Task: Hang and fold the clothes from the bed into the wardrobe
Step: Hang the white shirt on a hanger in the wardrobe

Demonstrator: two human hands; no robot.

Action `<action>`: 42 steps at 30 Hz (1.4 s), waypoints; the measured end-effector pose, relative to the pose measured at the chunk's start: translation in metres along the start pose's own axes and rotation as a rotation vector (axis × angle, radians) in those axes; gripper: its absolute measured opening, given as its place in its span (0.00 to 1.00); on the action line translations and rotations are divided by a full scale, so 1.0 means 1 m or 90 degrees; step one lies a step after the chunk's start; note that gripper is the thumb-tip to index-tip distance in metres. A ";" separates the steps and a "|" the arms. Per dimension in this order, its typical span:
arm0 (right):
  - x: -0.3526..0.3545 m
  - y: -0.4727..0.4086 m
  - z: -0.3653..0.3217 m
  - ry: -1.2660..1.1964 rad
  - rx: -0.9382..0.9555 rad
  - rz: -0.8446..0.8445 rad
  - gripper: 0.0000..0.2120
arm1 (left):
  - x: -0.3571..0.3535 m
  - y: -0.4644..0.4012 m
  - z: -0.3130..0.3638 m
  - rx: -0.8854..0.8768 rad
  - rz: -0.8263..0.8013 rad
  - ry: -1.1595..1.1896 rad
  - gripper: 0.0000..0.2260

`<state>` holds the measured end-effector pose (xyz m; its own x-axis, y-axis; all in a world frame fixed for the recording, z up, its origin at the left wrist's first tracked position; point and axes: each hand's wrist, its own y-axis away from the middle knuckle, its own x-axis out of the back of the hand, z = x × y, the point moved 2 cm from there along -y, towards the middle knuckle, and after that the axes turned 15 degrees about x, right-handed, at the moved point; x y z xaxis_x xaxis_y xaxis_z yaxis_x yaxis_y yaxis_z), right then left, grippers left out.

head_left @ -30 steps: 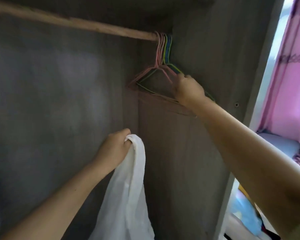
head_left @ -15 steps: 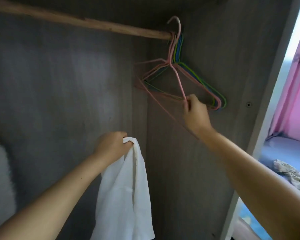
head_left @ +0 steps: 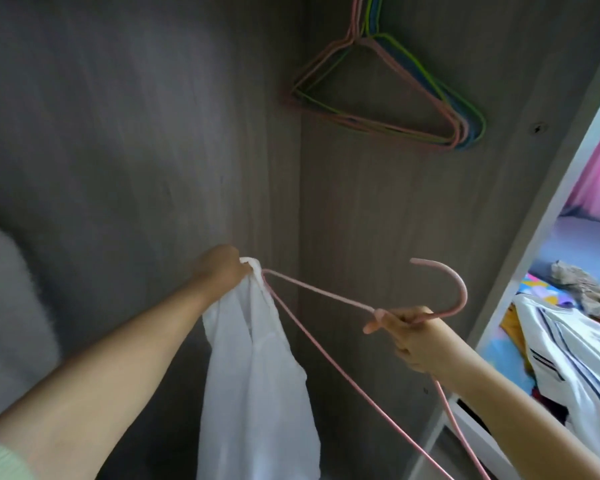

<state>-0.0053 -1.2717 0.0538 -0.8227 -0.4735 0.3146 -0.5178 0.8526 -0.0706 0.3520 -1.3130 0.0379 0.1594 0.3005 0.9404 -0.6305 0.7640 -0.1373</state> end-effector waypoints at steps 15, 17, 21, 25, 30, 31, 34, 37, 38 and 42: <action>-0.061 -0.005 0.021 -0.130 0.024 0.075 0.17 | 0.033 0.126 0.071 -0.291 -0.530 0.032 0.16; -0.058 -0.005 0.017 -0.112 0.086 0.072 0.16 | 0.051 0.122 0.065 -0.323 -0.489 -0.051 0.25; -0.058 0.001 -0.001 -0.202 0.196 -0.069 0.07 | 0.076 0.113 0.072 -0.493 -0.073 -0.180 0.16; -0.038 0.003 -0.015 -0.392 0.207 -0.354 0.23 | 0.090 0.111 0.076 -0.600 0.008 -0.066 0.05; -0.046 -0.017 0.012 -0.007 0.114 -0.103 0.12 | 0.100 0.118 0.067 -0.554 -0.070 0.050 0.06; -0.062 -0.017 0.017 0.073 0.118 -0.142 0.12 | 0.099 0.120 0.067 -0.543 -0.082 0.054 0.07; -0.098 -0.017 0.026 0.125 0.092 -0.111 0.04 | 0.101 0.129 0.067 -0.534 -0.121 0.085 0.06; -0.096 -0.025 0.037 0.116 0.046 -0.005 0.12 | 0.104 0.133 0.067 -0.569 0.018 0.064 0.07; -0.091 -0.026 0.038 0.127 0.058 0.011 0.15 | 0.104 0.130 0.063 -0.568 0.050 0.043 0.09; -0.060 -0.029 0.038 0.165 0.153 0.101 0.16 | 0.103 0.122 0.037 -0.519 -0.079 0.021 0.10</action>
<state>0.0500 -1.2762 0.0005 -0.8258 -0.2422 0.5093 -0.4550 0.8198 -0.3478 0.2631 -1.2098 0.1298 0.2221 0.1935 0.9556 0.1408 0.9635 -0.2278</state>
